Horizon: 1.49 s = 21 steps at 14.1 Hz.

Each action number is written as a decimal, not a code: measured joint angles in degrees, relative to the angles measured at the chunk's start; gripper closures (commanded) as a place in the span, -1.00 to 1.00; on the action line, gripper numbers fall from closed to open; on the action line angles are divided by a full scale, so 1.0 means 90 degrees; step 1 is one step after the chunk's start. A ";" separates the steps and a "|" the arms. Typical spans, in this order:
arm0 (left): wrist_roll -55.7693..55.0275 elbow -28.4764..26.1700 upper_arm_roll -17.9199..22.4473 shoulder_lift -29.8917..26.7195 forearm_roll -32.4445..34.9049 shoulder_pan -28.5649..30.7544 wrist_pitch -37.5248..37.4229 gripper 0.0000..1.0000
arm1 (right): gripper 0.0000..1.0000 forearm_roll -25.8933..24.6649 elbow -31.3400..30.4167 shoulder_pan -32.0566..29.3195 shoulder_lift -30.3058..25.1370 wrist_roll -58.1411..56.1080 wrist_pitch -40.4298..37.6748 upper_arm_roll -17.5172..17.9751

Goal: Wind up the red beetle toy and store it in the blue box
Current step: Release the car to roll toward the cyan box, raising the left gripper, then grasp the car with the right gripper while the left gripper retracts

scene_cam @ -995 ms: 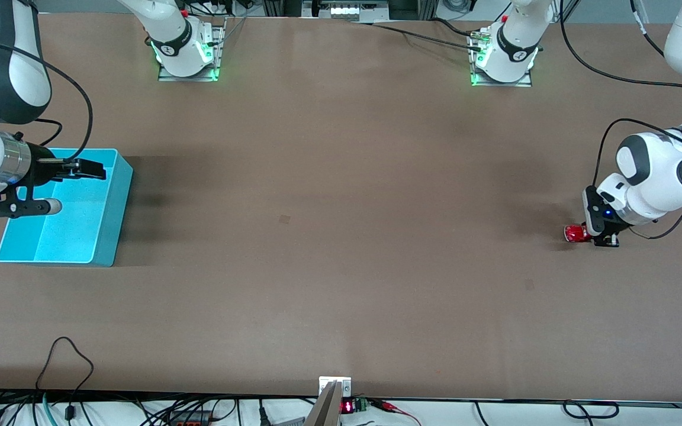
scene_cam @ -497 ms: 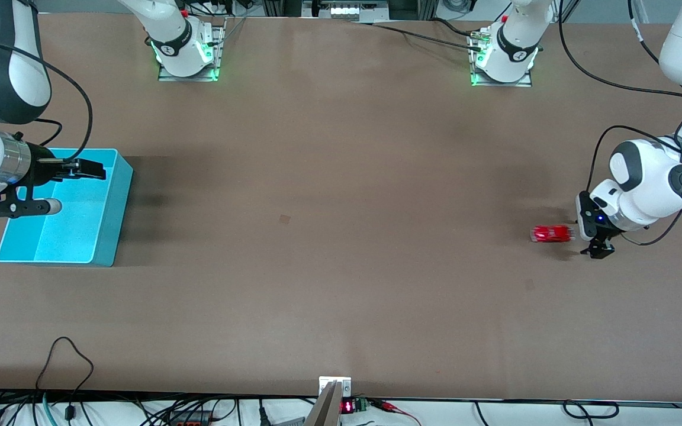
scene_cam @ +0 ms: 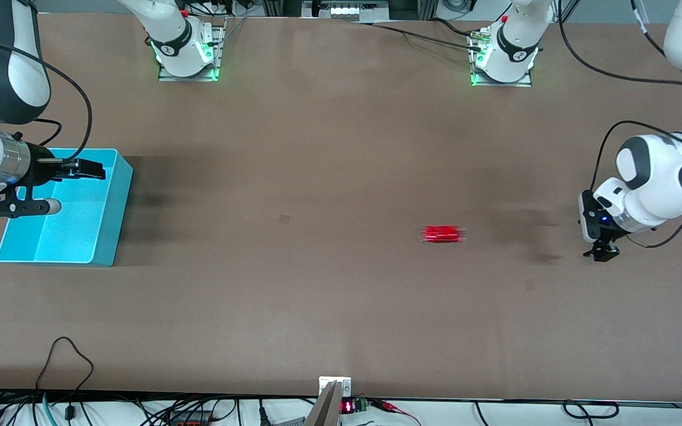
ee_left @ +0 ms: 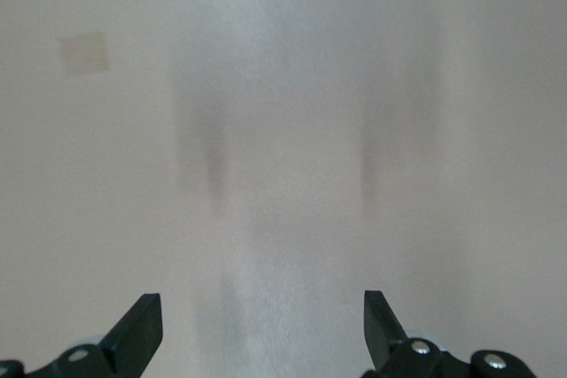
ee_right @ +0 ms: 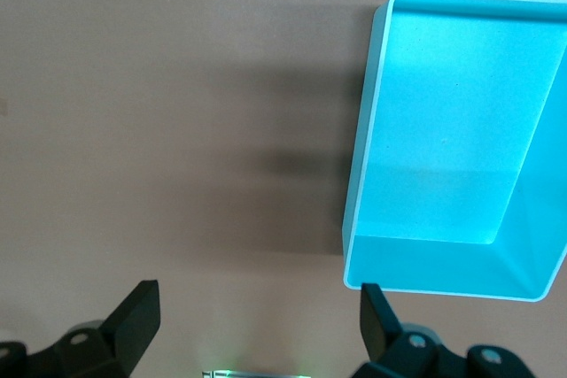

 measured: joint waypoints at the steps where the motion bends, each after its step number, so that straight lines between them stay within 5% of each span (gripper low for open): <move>1: -0.0307 0.0087 -0.0105 -0.0170 0.0000 0.0001 -0.0361 -1.00 | -1.00 0.0000 -0.0001 -0.0002 0.0000 0.0000 -0.0002 -0.0001; 10: -0.2870 0.0926 -0.1048 -0.1644 0.0001 -0.0015 -0.3257 -1.00 | -1.00 0.0005 -0.0026 0.0020 0.0045 -0.0003 0.0027 0.0007; 14: -0.4274 0.1430 -0.1483 -0.2144 -0.0001 -0.0011 -0.4396 -1.00 | -1.00 0.0000 -0.0530 0.0103 0.0223 -0.0142 0.0798 0.0191; 18: -0.6487 0.2051 -0.2220 -0.2175 -0.0002 -0.0029 -0.5591 -1.00 | -1.00 -0.0103 -0.1814 -0.0136 0.0227 -0.2179 0.2344 0.0371; 21: -0.7274 0.2143 -0.2356 -0.2172 -0.0002 -0.0037 -0.5757 -1.00 | -1.00 -0.0488 -0.2594 -0.0702 0.0231 -0.4327 0.3690 0.0731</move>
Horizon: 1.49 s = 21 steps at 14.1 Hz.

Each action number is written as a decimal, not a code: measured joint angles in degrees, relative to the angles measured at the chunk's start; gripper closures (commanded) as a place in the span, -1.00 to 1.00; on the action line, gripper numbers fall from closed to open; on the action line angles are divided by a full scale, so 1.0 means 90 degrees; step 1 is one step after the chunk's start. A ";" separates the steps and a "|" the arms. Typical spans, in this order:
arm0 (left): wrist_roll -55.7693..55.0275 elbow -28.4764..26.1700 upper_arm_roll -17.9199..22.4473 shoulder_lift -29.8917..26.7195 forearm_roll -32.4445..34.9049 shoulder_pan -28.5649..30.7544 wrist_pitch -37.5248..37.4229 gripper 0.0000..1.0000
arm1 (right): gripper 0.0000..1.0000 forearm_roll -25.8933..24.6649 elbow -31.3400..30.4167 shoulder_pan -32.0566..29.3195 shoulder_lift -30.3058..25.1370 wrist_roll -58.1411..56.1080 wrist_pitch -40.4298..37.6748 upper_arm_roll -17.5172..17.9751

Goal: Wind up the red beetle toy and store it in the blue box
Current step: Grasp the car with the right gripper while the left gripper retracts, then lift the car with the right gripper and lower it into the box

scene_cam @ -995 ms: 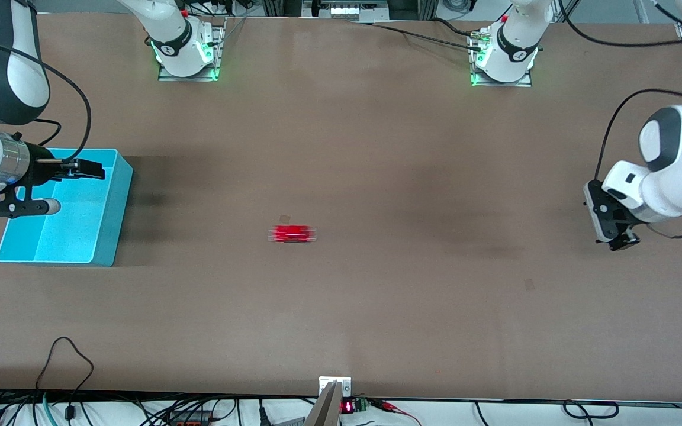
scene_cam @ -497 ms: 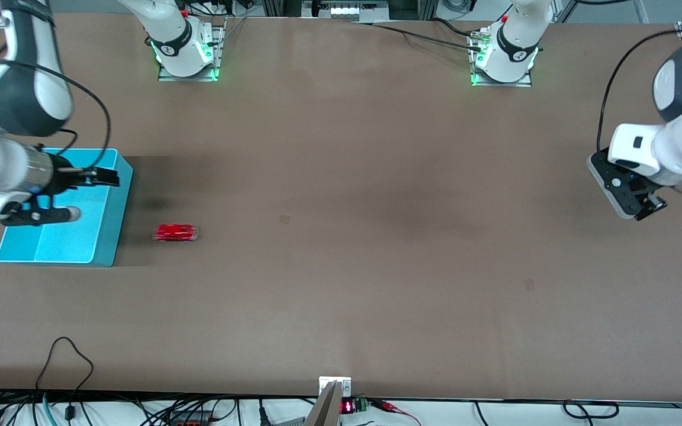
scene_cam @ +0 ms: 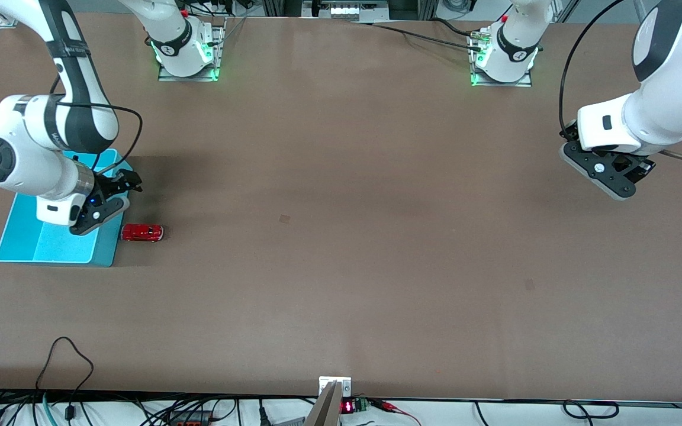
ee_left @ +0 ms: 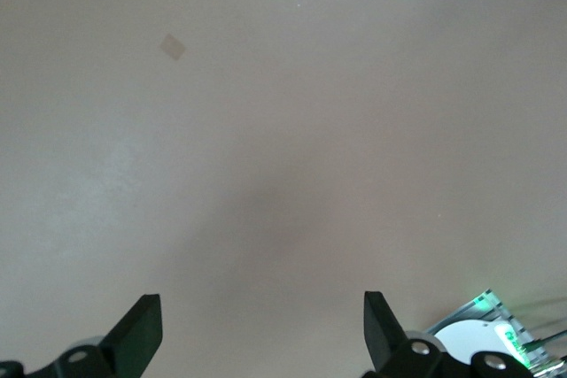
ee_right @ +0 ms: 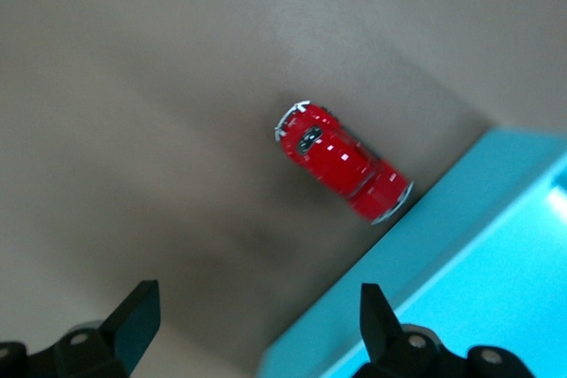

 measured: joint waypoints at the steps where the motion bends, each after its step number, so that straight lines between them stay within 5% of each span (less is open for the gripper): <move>1: -0.0144 0.0020 -0.0013 0.0002 0.0000 -0.0001 -0.0002 -1.00 | -1.00 -0.0161 -0.0171 -0.0126 0.0004 -0.0729 0.0429 0.0128; 4: -0.0783 0.0106 0.0200 -0.0004 -0.0095 -0.0314 -0.0014 -1.00 | -1.00 -0.0277 -0.0364 -0.0201 0.0118 -0.2744 0.1421 0.0305; 8: -0.1689 0.0130 0.2584 -0.0039 -0.1333 -0.1962 -0.0004 -1.00 | -1.00 -0.0283 -0.0372 -0.0208 0.0530 -0.3852 0.1994 0.0335; 11: -0.2261 0.0115 0.3563 -0.0273 -0.1406 -0.2825 0.0361 -1.00 | -1.00 -0.0326 -0.0374 -0.0222 0.0809 -0.3987 0.2166 0.0338; 18: -0.3077 -0.0914 0.3971 -0.1372 -0.0950 -0.3579 0.0918 -1.00 | -1.00 -0.0361 -0.0519 -0.0458 0.1329 -0.4212 0.3004 0.0338; 20: -0.3116 -0.0966 0.4018 -0.1380 -0.1011 -0.3544 0.0958 -1.00 | 0.12 -0.0362 -0.0519 -0.0463 0.1382 -0.4228 0.3092 0.0343; 21: -0.3116 -0.0958 0.4041 -0.1344 -0.1081 -0.3508 0.0990 -1.00 | 0.50 -0.0362 -0.0519 -0.0464 0.1396 -0.4236 0.3102 0.0346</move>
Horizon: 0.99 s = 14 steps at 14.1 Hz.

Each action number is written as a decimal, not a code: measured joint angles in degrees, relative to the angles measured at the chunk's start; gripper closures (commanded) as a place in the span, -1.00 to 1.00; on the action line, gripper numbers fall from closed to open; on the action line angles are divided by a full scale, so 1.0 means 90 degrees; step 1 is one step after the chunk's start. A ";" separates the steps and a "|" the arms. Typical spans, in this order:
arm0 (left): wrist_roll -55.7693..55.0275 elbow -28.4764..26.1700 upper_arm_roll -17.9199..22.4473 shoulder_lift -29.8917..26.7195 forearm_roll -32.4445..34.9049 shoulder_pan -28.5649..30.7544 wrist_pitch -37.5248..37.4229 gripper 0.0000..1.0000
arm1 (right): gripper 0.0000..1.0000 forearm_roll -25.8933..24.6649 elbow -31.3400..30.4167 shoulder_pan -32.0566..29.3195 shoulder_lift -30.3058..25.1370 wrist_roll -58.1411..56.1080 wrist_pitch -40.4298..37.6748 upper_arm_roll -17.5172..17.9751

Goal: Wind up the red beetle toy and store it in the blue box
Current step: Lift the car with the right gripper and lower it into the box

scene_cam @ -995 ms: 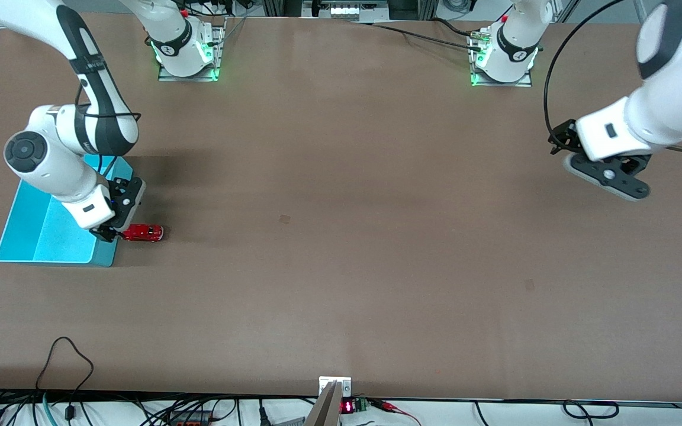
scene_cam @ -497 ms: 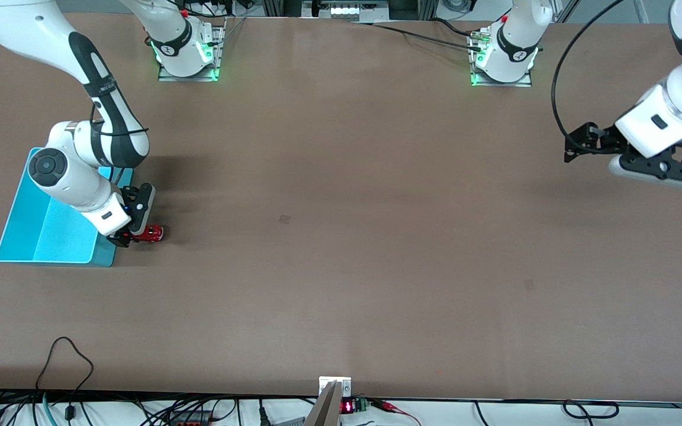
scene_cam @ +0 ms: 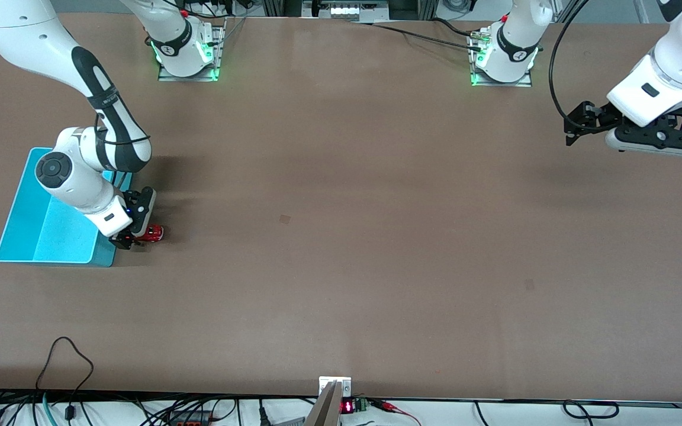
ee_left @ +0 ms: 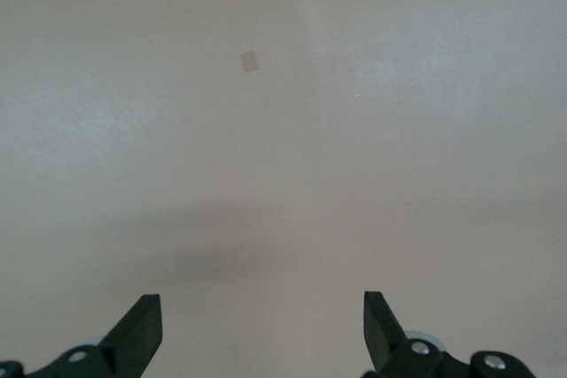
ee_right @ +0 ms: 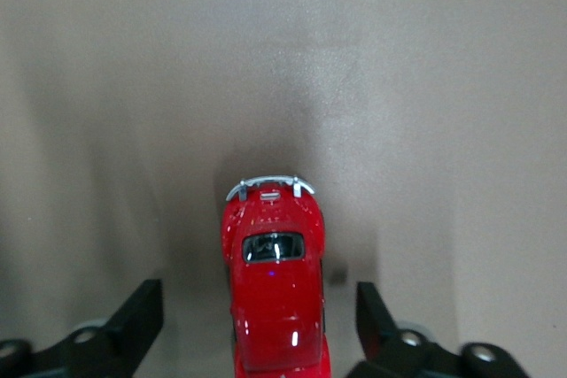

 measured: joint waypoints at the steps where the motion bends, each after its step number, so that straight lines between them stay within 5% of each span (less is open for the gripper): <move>1: 0.0000 0.0036 0.0013 0.0059 -0.0031 0.0036 0.0037 -1.00 | 0.72 0.0000 0.0000 0.0000 0.0011 -0.0001 0.0002 0.0002; 2: 0.0001 0.0094 0.0024 0.0130 -0.0037 0.0050 0.0068 -1.00 | 1.00 0.0000 0.0000 -0.0001 0.0013 -0.0001 0.0005 0.0002; 7: 0.0001 0.0252 0.0023 0.0277 -0.0044 0.0044 0.0085 -1.00 | 1.00 0.0003 0.0023 0.0012 -0.0080 0.0418 0.0067 0.0050; 14: 0.0002 0.0261 -0.0012 0.0277 -0.0047 0.0006 0.0085 -1.00 | 1.00 0.0034 0.0144 0.0385 -0.1239 0.3499 -0.1346 0.0307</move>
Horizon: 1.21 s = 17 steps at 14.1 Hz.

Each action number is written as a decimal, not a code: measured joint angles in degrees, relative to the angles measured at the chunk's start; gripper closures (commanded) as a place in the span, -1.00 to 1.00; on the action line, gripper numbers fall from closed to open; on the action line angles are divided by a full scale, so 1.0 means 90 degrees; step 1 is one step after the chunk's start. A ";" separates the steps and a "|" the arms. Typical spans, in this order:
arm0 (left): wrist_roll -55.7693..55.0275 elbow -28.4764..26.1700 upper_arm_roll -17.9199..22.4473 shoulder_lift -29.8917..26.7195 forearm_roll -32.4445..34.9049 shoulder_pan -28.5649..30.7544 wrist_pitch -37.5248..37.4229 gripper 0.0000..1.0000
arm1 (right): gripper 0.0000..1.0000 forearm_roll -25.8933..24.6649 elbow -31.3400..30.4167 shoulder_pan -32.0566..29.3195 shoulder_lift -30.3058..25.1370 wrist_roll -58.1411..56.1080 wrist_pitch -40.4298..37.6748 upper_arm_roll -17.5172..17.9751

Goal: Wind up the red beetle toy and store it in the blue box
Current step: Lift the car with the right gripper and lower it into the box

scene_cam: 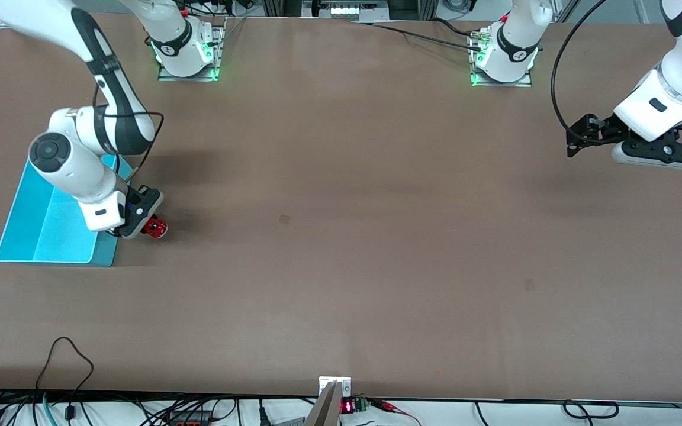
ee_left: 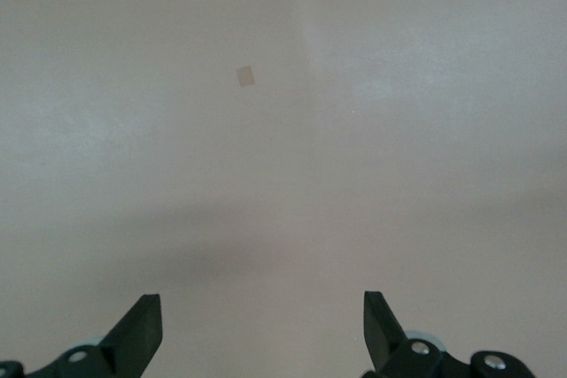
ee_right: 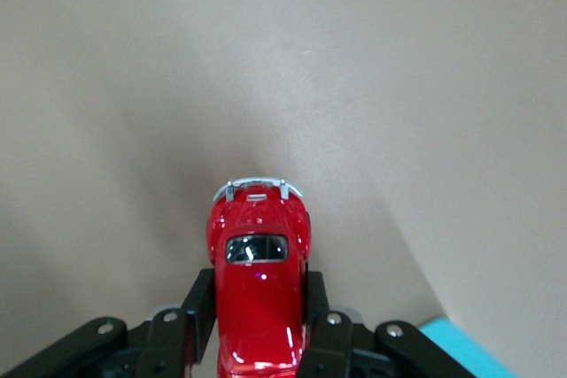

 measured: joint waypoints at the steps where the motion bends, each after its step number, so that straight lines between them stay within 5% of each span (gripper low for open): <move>1: 0.0000 0.0003 -0.0004 0.0000 0.0000 -0.0002 0.0000 -1.00 | 1.00 0.0003 0.0021 -0.0002 -0.0136 0.0326 -0.0150 0.0000; 6: 0.0000 0.0010 -0.0008 0.0000 0.0000 -0.0003 0.0000 -1.00 | 1.00 0.0078 0.0038 -0.0045 -0.0588 0.2111 -0.0668 -0.0363; 13: 0.0000 0.0012 -0.0010 0.0001 0.0000 -0.0003 -0.0003 -1.00 | 1.00 0.0152 -0.0007 -0.0186 -0.0543 0.3170 -0.0879 -0.1994; 17: 0.0000 0.0012 -0.0010 0.0001 0.0000 -0.0001 -0.0075 -1.00 | 1.00 0.0384 -0.0117 -0.0268 -0.0036 0.3770 -0.0683 -0.2106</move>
